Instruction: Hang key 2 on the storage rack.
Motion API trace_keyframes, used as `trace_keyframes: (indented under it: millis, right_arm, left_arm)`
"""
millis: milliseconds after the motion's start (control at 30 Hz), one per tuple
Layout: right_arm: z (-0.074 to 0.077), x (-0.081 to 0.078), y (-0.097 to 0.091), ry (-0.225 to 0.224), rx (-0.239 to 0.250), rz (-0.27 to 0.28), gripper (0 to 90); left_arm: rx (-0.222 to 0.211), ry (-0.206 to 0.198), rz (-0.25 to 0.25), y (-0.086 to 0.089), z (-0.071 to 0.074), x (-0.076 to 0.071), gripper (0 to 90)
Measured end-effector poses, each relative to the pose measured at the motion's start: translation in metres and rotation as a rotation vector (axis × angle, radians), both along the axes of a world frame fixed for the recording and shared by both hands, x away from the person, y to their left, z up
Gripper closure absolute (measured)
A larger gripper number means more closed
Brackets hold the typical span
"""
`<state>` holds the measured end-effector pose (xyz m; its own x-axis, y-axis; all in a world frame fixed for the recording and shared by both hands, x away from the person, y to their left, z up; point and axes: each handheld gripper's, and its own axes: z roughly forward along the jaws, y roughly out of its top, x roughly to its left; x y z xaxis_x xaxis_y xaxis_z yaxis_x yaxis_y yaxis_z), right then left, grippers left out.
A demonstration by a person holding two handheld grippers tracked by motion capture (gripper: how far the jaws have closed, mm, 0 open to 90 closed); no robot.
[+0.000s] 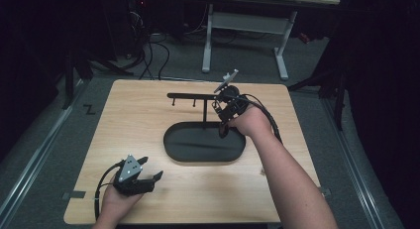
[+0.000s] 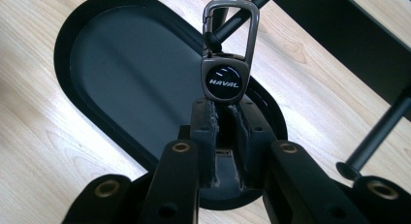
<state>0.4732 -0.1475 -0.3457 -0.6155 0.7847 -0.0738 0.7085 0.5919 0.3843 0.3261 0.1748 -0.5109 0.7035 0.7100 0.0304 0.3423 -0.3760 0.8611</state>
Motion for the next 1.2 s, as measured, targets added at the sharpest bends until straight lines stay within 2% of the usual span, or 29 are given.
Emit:
trace_keyframes:
  millis: [133, 300, 400, 633, 733, 767, 900, 1200]
  right_arm:
    - [-0.003, 0.001, 0.001, 0.004, -0.002, -0.012, 79.8]
    - [-0.006, 0.002, 0.002, 0.003, -0.017, -0.002, 78.8]
    - [-0.005, 0.003, 0.002, -0.002, 0.002, -0.007, 78.1]
    - [-0.01, -0.004, 0.001, 0.004, 0.006, 0.005, 75.0]
    - [-0.012, -0.009, -0.002, 0.016, 0.016, -0.017, 73.8]
    - [-0.013, -0.01, -0.004, 0.011, 0.02, -0.002, 73.4]
    - [-0.013, -0.017, -0.013, 0.004, 0.03, -0.004, 72.9]
    - [-0.016, -0.035, -0.039, 0.013, 0.044, -0.029, 71.5]
  left_arm:
    - [0.001, 0.001, -0.001, -0.001, -0.001, 0.0, 25.6]
    - [0.0, 0.007, -0.003, -0.001, -0.002, 0.001, 25.6]
    - [0.002, 0.013, -0.003, 0.0, -0.002, 0.002, 25.5]
    - [0.001, 0.007, 0.0, 0.0, -0.002, 0.002, 25.5]
    - [0.002, 0.008, -0.001, 0.0, -0.002, 0.002, 25.5]
    - [0.004, 0.009, -0.001, 0.0, -0.002, 0.002, 25.6]
    - [0.004, 0.008, -0.002, -0.001, -0.002, 0.002, 25.5]
    - [0.015, 0.007, -0.004, -0.003, -0.003, 0.002, 25.5]
